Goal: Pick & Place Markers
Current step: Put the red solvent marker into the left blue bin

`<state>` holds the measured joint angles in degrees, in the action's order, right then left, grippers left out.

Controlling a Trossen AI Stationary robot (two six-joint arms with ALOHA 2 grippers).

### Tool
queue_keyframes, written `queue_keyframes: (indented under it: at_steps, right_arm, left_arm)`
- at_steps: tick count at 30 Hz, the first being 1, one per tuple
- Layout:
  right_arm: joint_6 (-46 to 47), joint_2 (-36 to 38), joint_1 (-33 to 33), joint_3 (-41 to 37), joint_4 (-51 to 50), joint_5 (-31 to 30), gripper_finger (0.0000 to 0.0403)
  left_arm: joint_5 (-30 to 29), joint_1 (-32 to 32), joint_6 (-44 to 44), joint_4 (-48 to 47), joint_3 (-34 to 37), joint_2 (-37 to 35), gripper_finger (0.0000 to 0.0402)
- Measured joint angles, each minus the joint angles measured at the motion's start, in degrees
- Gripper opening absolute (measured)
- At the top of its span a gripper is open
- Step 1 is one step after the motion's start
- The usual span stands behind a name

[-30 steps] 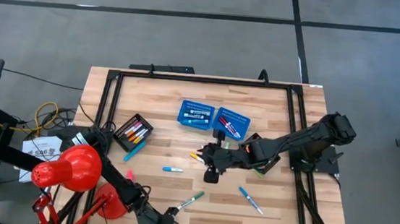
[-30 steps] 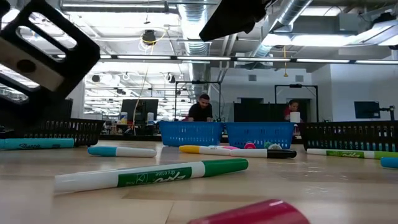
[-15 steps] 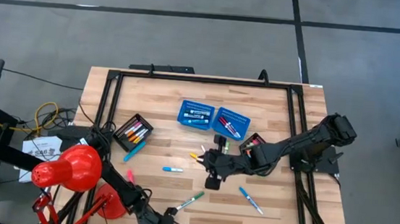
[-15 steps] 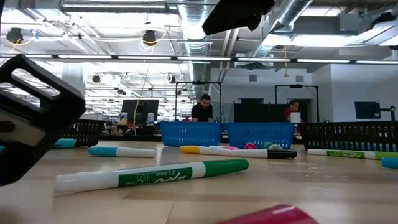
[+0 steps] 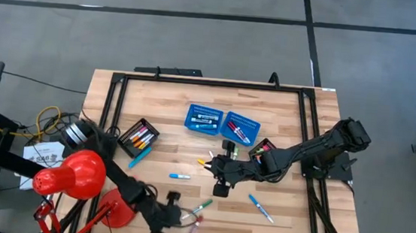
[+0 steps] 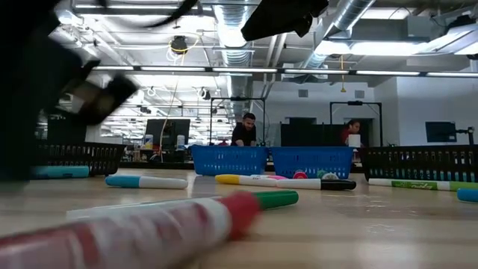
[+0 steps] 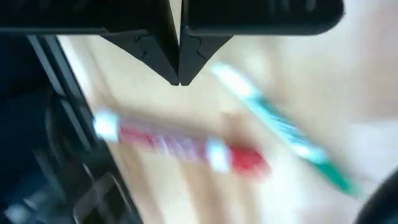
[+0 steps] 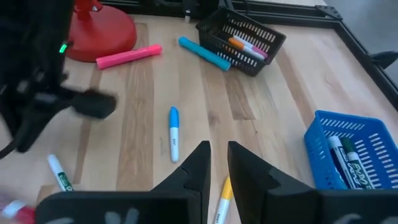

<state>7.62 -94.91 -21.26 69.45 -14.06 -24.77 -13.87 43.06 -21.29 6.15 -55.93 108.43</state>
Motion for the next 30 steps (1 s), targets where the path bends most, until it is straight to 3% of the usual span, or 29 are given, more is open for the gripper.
queue_keyframes:
  at_steps: [4,8,16,23,30]
  right_arm:
    - [0.02,0.00,-0.11,0.00,-0.04,2.30,0.0046]
    - [1.49,0.00,-0.26,-0.02,-0.08,3.75,0.0046]
    - [2.98,0.00,-2.83,-1.46,1.56,10.48,0.0046]
    - [2.60,-0.02,-6.88,-7.51,12.72,11.34,0.0046]
    - [4.86,-0.02,-7.75,-7.93,14.85,11.30,0.0046]
  left_arm:
    - [-4.50,-1.88,-0.91,-6.98,2.47,-7.47,0.0005]
    - [-4.78,-2.48,-1.51,-3.80,3.85,-12.94,0.0005]
    - [-4.52,-2.20,-6.99,-1.13,3.90,-12.59,0.0016]
    - [-3.75,-1.41,-12.55,-1.03,3.92,-10.18,0.0094]
    - [-2.88,-0.72,-13.89,-1.28,3.90,-5.58,0.0167]
